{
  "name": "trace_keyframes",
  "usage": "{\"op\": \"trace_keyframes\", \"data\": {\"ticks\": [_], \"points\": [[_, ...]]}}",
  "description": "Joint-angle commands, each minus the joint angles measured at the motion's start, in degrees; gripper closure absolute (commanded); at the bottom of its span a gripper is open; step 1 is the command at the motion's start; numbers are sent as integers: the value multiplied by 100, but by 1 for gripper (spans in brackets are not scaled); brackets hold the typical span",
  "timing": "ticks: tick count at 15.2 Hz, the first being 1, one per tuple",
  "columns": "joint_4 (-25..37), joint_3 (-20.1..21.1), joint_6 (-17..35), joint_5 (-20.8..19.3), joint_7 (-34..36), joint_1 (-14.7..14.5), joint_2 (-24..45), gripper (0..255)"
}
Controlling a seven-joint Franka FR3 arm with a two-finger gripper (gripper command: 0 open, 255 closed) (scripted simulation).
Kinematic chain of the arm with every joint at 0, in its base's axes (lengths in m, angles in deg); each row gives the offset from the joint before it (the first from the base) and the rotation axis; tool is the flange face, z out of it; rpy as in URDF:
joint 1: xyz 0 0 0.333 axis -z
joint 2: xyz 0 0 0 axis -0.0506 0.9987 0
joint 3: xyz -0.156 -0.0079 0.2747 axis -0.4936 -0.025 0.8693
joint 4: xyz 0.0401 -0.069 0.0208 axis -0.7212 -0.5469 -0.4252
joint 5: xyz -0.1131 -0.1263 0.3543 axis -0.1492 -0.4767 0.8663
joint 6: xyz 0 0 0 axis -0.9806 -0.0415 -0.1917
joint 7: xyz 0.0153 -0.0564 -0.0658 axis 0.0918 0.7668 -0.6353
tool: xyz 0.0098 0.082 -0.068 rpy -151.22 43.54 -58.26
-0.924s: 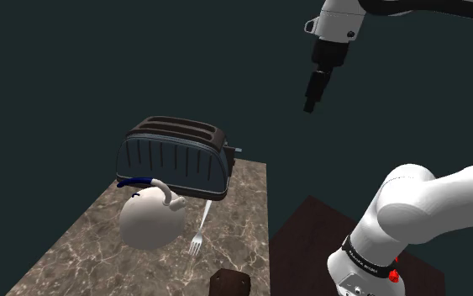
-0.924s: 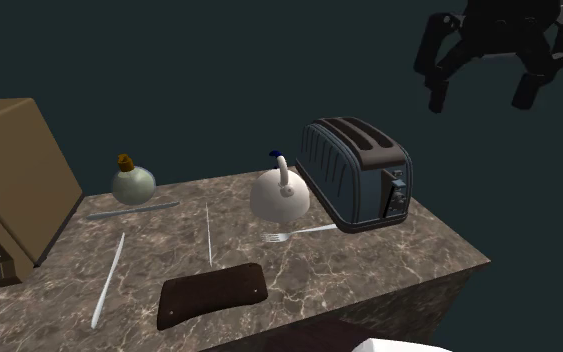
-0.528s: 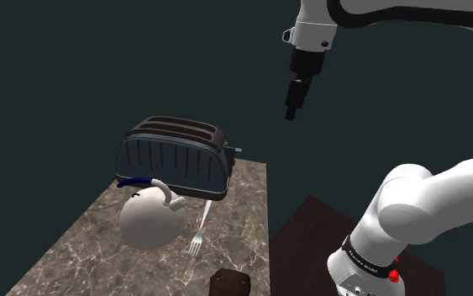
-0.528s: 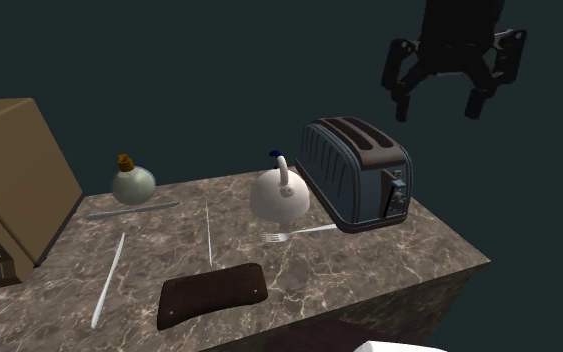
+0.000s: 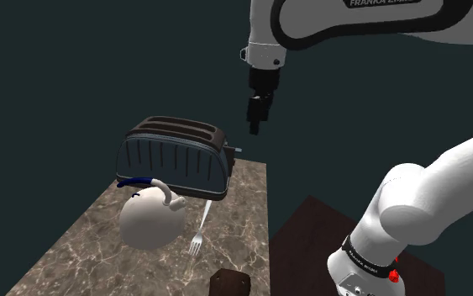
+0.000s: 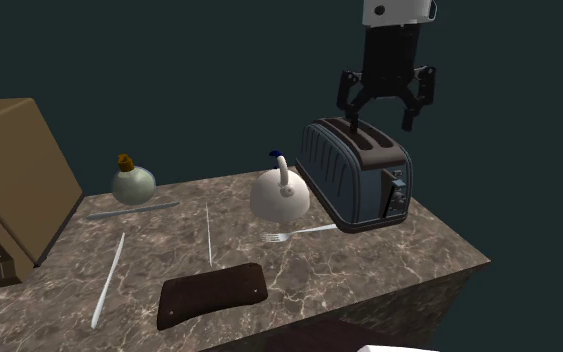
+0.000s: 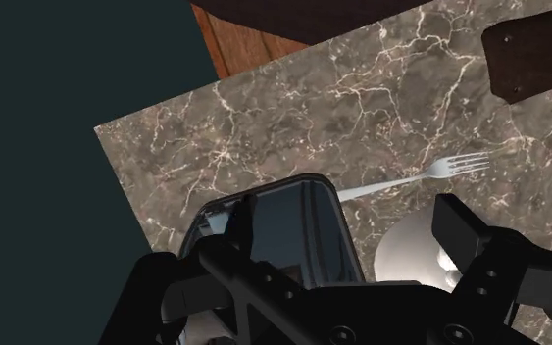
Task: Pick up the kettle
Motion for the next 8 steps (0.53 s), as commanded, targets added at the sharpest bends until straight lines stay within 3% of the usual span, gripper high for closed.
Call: {"op": "trace_keyframes", "data": {"ticks": [1, 8], "points": [[107, 169, 213, 21, 118, -65, 401, 0], [826, 621, 633, -132, 442, -247, 1847, 0]]}}
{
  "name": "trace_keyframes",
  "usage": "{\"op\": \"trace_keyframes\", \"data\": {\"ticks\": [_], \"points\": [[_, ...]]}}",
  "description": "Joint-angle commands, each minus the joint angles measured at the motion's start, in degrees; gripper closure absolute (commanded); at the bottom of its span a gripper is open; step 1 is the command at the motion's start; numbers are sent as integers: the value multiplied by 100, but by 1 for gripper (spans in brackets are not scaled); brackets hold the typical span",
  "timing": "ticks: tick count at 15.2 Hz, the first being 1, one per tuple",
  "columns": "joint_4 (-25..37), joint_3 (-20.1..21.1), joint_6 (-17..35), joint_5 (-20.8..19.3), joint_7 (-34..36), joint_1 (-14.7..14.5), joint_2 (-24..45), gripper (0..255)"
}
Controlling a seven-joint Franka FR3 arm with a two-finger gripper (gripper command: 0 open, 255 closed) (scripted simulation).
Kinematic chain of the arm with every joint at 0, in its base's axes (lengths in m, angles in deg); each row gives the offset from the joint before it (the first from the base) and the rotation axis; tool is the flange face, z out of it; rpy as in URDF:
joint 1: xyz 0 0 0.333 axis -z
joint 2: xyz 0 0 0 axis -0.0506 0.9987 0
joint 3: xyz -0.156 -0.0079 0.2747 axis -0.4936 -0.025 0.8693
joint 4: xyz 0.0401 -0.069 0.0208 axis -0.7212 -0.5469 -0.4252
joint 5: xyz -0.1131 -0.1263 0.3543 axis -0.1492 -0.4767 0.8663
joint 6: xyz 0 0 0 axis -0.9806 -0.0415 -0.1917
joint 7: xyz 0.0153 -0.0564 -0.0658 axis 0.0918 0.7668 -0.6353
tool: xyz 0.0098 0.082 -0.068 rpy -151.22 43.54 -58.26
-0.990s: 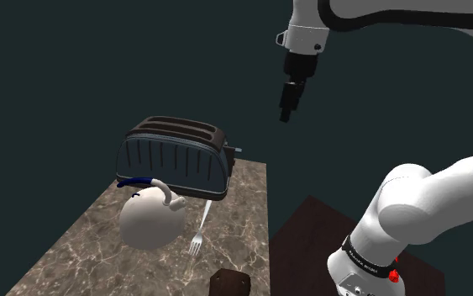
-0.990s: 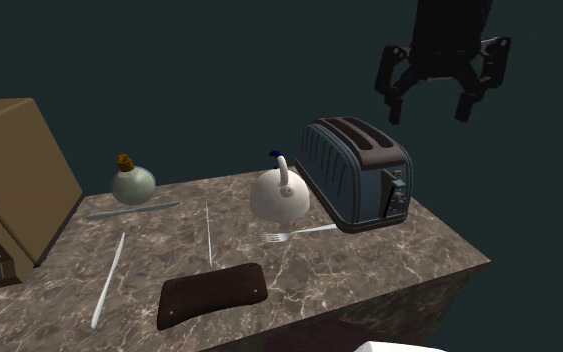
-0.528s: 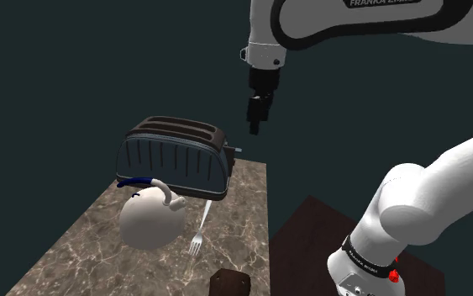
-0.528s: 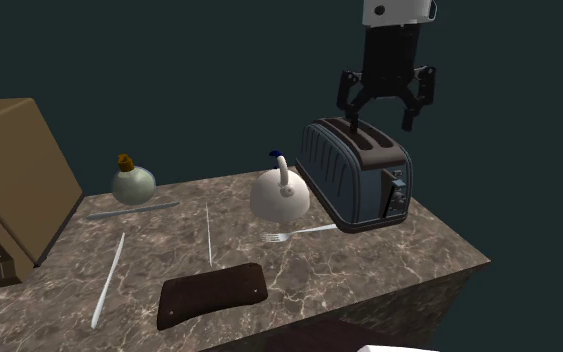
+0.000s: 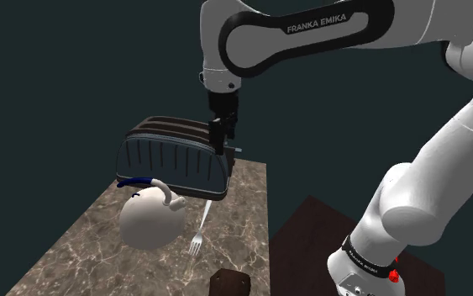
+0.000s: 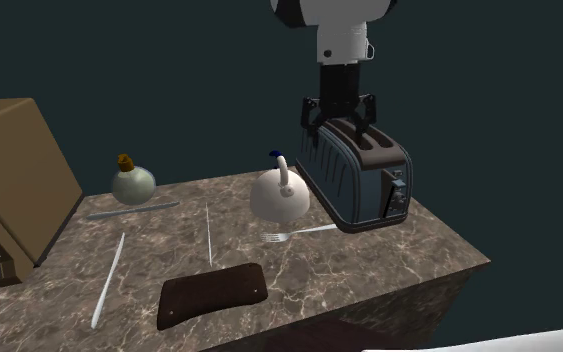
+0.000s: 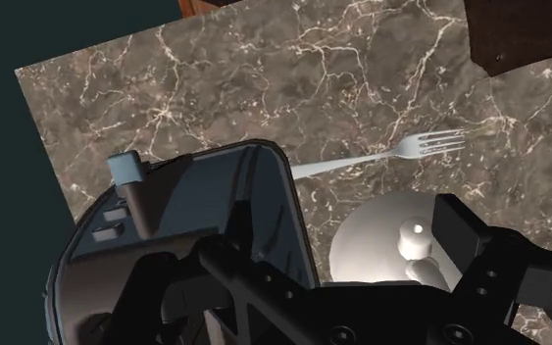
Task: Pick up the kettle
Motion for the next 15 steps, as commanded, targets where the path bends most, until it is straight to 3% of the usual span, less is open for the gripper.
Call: {"op": "trace_keyframes", "data": {"ticks": [1, 13, 15], "points": [[244, 117, 91, -73, 99, -62, 430, 0], [2255, 502, 137, -796, 658, -756, 3133, 0], [2306, 493, 188, -832, 676, -800, 3259, 0]]}}
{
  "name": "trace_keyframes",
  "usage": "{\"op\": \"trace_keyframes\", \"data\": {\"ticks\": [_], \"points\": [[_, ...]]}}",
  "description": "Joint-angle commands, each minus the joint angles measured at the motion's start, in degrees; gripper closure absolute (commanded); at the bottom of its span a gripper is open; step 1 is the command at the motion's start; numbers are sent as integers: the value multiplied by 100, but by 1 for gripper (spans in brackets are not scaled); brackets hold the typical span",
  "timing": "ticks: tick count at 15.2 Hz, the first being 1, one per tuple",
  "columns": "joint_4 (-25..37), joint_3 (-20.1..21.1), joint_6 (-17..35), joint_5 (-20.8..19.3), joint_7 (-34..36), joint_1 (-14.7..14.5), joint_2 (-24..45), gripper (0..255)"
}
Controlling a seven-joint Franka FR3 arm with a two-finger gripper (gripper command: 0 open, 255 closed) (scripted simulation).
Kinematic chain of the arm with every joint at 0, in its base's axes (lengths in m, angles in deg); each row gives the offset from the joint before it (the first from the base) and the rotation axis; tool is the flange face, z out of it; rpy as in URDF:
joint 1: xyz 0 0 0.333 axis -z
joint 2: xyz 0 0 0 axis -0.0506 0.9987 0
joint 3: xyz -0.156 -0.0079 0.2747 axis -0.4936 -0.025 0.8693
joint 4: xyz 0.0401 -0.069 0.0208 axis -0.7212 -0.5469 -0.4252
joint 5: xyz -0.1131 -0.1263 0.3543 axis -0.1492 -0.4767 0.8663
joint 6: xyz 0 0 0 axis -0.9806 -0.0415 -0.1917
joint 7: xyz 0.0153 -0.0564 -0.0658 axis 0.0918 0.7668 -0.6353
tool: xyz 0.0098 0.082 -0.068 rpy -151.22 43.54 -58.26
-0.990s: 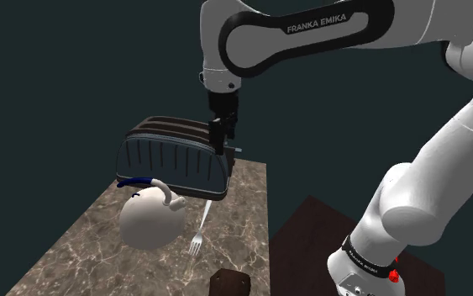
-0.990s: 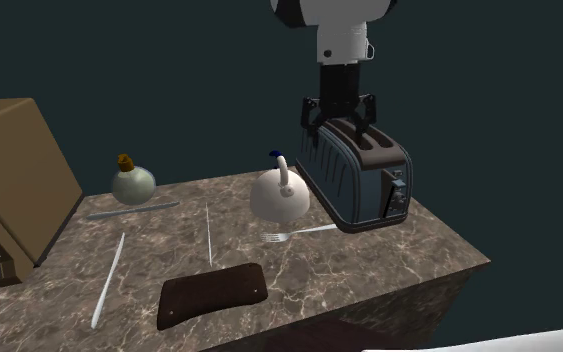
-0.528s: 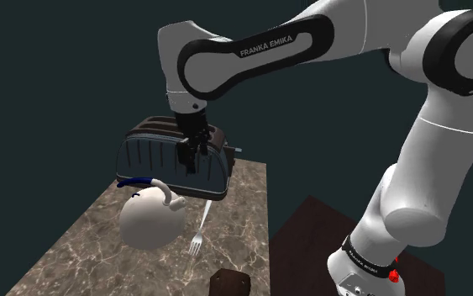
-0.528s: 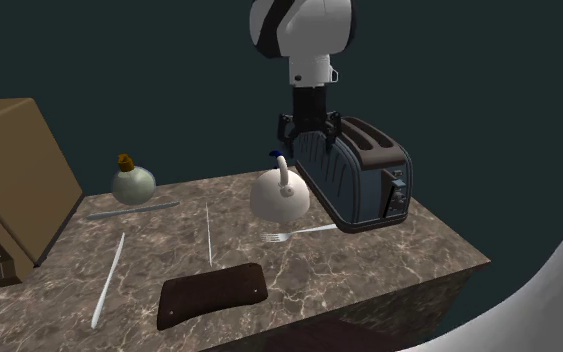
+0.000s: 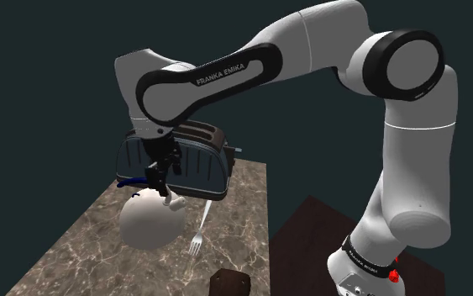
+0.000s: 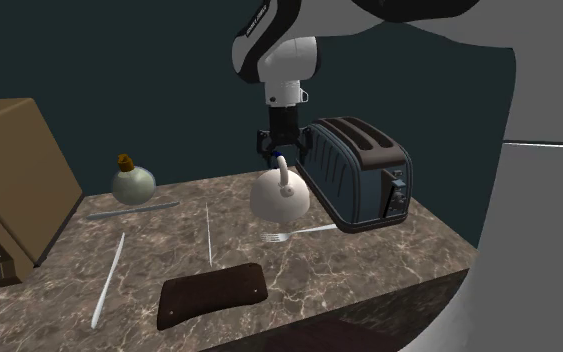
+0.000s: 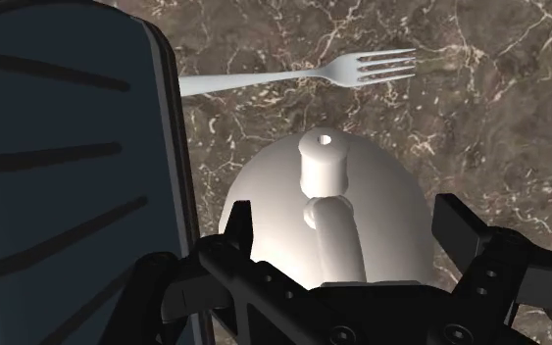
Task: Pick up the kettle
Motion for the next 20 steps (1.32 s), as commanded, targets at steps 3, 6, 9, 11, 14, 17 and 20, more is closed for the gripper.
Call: {"op": "trace_keyframes", "data": {"ticks": [3, 6, 9, 11, 14, 17, 20], "points": [[-9, -23, 194, -76, 33, -41, 212, 0], [-110, -42, 384, -116, 56, -51, 308, 0], [-135, -45, 418, -121, 59, -51, 317, 255], [-122, -44, 409, -121, 61, -53, 320, 255], [-120, -45, 408, -122, 61, -54, 322, 255], [-120, -45, 410, -122, 61, -54, 324, 255], [-65, -33, 295, -96, 45, -46, 260, 255]]}}
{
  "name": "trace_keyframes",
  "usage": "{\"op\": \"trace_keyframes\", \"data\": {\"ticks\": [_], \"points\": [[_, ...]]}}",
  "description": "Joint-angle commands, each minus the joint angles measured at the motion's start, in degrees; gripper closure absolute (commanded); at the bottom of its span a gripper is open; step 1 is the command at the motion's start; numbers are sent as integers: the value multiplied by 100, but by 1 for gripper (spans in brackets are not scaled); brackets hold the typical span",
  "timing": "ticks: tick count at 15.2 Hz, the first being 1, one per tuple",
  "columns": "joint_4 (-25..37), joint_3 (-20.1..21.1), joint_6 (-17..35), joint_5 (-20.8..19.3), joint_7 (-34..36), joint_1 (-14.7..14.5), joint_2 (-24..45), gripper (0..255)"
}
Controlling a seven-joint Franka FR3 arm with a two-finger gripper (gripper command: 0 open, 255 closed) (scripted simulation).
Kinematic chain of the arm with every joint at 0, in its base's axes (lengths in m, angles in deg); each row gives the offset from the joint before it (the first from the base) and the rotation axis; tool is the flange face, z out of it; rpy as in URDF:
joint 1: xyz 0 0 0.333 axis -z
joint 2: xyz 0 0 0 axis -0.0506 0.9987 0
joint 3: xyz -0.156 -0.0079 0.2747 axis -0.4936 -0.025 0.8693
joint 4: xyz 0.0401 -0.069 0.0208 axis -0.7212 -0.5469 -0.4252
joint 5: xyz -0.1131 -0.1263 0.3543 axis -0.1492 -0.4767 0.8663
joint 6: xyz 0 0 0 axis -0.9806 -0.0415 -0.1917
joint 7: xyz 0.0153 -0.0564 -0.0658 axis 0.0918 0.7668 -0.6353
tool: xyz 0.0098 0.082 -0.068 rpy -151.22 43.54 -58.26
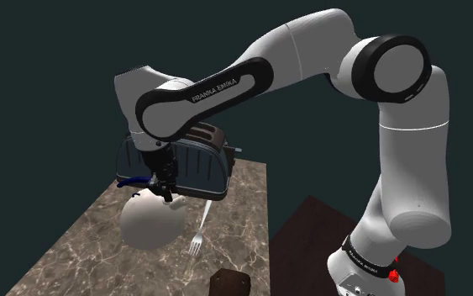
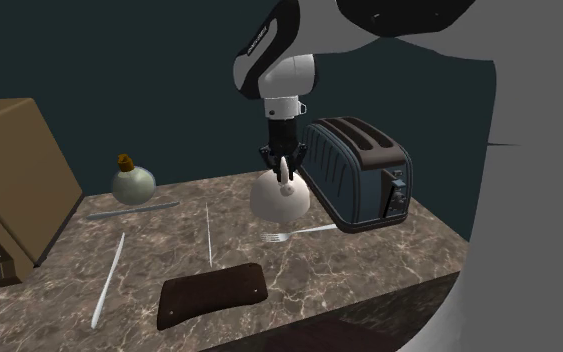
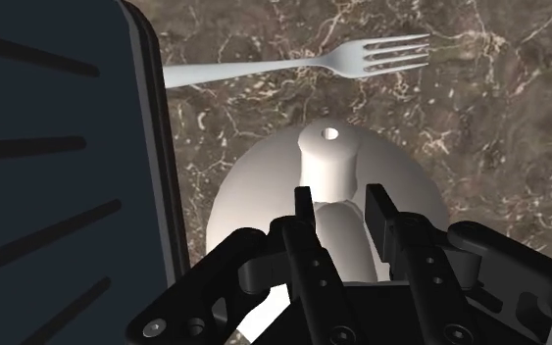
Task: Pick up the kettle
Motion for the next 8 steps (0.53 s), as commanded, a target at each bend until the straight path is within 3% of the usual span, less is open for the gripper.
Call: {"op": "trace_keyframes", "data": {"ticks": [1, 8], "points": [[60, 11, -111, 25, -19, 9, -61, 255], [340, 48, -568, 108, -67, 23, -253, 255]]}}
